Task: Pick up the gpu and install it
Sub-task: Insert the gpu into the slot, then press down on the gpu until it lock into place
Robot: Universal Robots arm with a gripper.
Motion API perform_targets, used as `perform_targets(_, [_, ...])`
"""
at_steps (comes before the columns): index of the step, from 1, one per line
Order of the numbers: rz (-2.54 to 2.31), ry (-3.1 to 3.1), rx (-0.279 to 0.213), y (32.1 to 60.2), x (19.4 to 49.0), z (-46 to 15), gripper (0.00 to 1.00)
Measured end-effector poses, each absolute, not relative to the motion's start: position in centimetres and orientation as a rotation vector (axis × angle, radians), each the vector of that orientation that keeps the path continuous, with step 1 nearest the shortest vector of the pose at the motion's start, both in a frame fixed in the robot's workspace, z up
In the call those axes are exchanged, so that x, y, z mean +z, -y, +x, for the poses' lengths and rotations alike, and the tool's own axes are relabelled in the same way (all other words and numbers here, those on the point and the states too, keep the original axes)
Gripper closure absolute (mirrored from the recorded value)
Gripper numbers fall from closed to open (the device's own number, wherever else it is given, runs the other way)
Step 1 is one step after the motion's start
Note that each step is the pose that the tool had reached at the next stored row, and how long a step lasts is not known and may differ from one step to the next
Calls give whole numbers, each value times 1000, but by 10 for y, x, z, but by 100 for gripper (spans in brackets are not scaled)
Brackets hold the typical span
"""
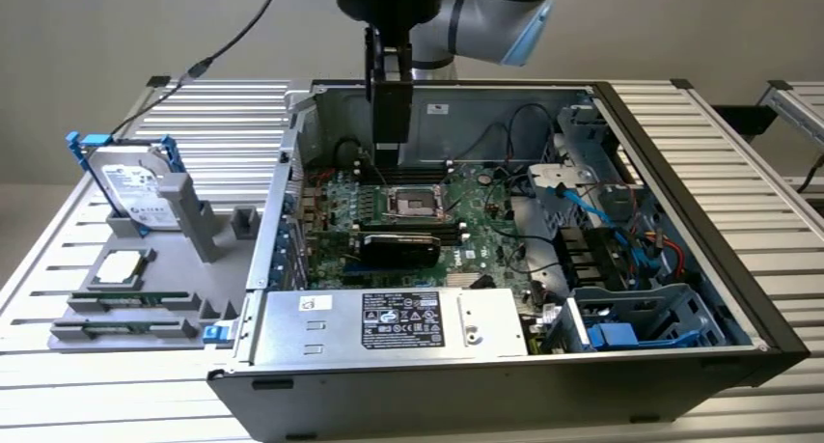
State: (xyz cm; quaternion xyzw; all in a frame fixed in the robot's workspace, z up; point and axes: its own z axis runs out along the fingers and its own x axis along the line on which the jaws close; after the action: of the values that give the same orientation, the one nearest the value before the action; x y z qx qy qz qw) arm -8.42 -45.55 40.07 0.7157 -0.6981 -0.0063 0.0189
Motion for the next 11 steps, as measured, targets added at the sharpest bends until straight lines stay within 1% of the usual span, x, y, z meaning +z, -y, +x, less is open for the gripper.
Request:
perform_targets(6, [2222, 2167, -19, 455, 420, -84, 30])
perform_targets(11, [2222, 2167, -19, 455, 420, -84, 30])
